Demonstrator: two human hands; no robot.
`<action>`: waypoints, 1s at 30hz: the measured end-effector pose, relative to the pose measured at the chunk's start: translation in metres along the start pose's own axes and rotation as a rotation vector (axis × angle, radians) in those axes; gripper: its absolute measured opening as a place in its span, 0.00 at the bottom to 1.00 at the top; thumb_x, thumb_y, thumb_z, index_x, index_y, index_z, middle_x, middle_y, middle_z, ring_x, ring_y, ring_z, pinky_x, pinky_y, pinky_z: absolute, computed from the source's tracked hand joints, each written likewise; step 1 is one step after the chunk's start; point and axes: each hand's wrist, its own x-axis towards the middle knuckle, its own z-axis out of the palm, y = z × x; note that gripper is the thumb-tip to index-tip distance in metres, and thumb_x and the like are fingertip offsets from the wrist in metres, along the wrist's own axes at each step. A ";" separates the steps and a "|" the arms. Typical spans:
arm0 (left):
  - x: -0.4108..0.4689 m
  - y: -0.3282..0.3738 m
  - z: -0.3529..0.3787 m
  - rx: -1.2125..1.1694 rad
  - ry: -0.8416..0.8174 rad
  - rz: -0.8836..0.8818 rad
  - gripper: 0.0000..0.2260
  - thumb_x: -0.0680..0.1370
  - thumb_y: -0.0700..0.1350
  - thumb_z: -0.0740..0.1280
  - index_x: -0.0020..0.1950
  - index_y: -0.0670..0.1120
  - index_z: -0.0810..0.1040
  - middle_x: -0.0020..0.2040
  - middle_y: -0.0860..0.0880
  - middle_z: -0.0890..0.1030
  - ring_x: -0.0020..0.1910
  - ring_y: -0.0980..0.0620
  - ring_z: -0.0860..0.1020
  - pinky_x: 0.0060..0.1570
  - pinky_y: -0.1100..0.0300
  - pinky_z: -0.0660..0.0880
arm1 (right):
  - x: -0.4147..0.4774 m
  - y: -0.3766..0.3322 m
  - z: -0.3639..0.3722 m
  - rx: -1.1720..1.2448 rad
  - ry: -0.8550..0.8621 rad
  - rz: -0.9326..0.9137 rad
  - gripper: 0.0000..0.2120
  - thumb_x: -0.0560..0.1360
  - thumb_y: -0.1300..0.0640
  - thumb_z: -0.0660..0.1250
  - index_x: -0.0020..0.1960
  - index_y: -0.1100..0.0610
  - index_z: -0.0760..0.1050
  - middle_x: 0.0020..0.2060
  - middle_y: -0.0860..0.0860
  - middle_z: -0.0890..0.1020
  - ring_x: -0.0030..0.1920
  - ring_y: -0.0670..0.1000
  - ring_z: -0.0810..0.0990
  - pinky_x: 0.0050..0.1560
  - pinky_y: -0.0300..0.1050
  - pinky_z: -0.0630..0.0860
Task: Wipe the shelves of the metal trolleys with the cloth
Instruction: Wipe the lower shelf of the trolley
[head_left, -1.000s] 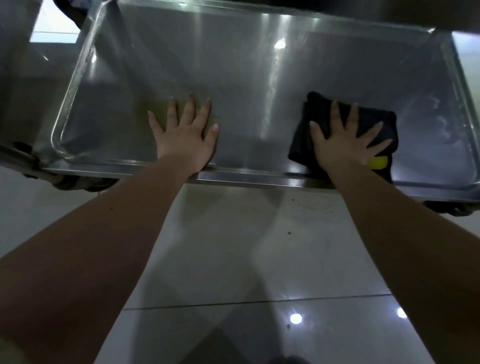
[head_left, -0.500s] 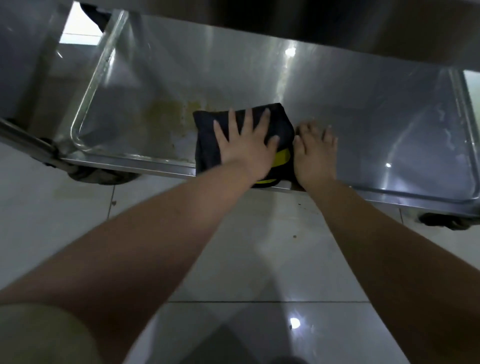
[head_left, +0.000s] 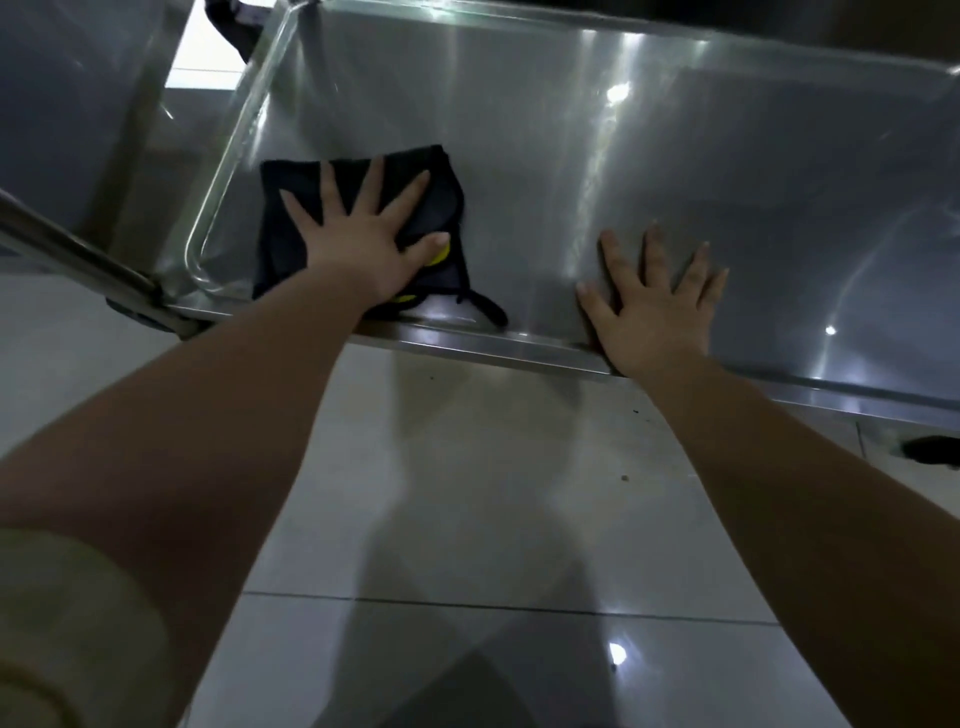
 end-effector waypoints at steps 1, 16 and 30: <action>-0.004 0.017 0.001 0.014 0.004 0.047 0.33 0.73 0.76 0.45 0.76 0.71 0.41 0.81 0.55 0.41 0.78 0.36 0.38 0.67 0.24 0.38 | -0.001 -0.001 0.000 -0.005 0.005 0.002 0.31 0.76 0.29 0.38 0.77 0.34 0.37 0.80 0.49 0.40 0.76 0.69 0.38 0.73 0.68 0.35; -0.027 -0.067 -0.001 -0.006 -0.053 0.059 0.34 0.70 0.77 0.50 0.73 0.75 0.41 0.80 0.61 0.41 0.79 0.41 0.38 0.67 0.24 0.39 | -0.001 -0.001 -0.004 0.015 -0.013 -0.006 0.34 0.74 0.26 0.41 0.77 0.33 0.38 0.80 0.48 0.40 0.76 0.69 0.38 0.73 0.68 0.35; -0.062 0.083 0.004 -0.055 -0.167 0.284 0.37 0.69 0.79 0.51 0.74 0.73 0.38 0.78 0.60 0.33 0.75 0.37 0.29 0.61 0.22 0.33 | -0.003 0.004 -0.007 0.012 -0.062 -0.023 0.33 0.76 0.29 0.46 0.76 0.32 0.37 0.79 0.44 0.39 0.76 0.68 0.37 0.73 0.69 0.36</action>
